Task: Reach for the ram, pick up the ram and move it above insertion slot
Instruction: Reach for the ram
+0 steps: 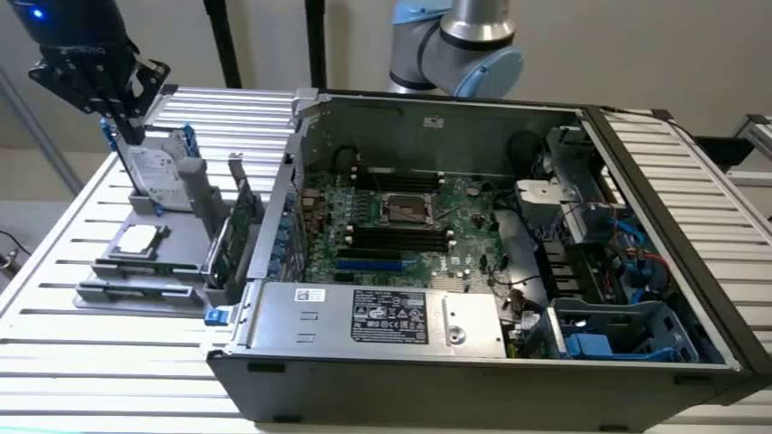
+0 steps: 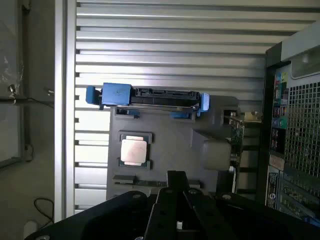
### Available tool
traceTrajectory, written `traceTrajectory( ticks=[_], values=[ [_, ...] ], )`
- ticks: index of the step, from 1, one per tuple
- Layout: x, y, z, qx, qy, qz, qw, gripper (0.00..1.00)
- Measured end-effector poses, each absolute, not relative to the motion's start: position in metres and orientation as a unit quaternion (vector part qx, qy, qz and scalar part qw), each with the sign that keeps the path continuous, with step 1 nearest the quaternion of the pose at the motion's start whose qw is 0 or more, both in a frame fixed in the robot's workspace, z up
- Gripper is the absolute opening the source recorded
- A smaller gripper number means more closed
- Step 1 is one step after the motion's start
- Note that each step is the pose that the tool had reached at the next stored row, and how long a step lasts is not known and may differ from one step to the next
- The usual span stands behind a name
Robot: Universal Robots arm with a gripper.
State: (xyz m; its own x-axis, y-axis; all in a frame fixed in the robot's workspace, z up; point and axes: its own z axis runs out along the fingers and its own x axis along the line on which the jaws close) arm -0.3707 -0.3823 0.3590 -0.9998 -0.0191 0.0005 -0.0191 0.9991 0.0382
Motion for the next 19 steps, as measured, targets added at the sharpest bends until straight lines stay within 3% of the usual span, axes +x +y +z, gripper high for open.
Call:
traceTrajectory(
  ticks=[14,19],
  values=[
    [-0.371,-0.383,0.359,0.01,-1.0,-0.019,0.001,0.11],
    [-0.371,-0.4,0.359,0.01,-1.0,-0.019,0.0,0.11]
  ],
)
